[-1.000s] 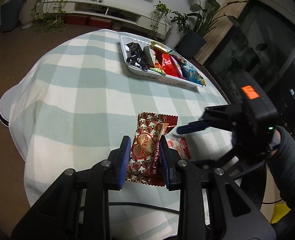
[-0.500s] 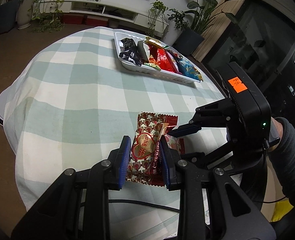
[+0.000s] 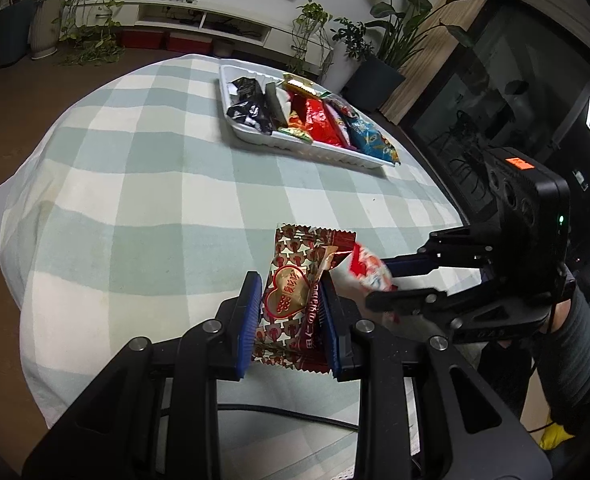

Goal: Organize snacks
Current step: 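Carry both red-white packets into the white tray and open both tools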

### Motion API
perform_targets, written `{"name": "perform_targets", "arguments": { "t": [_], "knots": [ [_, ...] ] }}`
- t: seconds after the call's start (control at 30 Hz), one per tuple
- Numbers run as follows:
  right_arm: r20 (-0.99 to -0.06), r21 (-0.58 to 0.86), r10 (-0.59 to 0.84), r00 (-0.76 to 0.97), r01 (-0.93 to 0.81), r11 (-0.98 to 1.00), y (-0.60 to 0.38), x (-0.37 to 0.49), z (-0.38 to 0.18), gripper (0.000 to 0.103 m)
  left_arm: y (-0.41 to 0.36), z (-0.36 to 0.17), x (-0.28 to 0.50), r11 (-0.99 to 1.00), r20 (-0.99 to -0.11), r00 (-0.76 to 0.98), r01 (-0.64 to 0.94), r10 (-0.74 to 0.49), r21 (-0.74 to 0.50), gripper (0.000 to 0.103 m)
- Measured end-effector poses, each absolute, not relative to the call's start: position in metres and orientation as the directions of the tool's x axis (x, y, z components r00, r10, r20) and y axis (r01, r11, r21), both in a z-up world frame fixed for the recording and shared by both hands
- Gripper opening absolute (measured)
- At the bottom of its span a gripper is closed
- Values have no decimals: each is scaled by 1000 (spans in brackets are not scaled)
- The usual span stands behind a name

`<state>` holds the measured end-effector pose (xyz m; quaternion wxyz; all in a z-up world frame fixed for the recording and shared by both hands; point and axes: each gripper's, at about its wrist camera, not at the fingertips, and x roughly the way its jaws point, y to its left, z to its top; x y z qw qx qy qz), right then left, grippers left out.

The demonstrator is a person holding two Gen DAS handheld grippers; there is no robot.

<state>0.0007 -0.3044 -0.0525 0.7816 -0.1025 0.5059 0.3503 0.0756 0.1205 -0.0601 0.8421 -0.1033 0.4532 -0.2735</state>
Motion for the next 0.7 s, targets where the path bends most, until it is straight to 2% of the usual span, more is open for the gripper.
{"name": "perform_targets", "arguments": {
  "t": [0.13, 0.37, 0.57, 0.7],
  "knots": [
    [-823, 247, 466, 325, -533, 809, -347, 7, -41, 33, 108, -47, 91, 813, -690, 439, 400, -576, -423, 26],
    [-778, 281, 398, 485, -298, 912, -422, 51, -5, 33, 80, 1, 151, 806, -651, 489, 462, -580, -371, 26],
    [-737, 278, 374, 563, -252, 927, -444, 94, 31, 33, 55, 33, 222, 823, -648, 527, 474, -550, -312, 26],
    [-728, 281, 381, 570, -258, 924, -436, 133, 37, 34, 42, 30, 276, 850, -679, 534, 444, -504, -282, 26]
  ]
}}
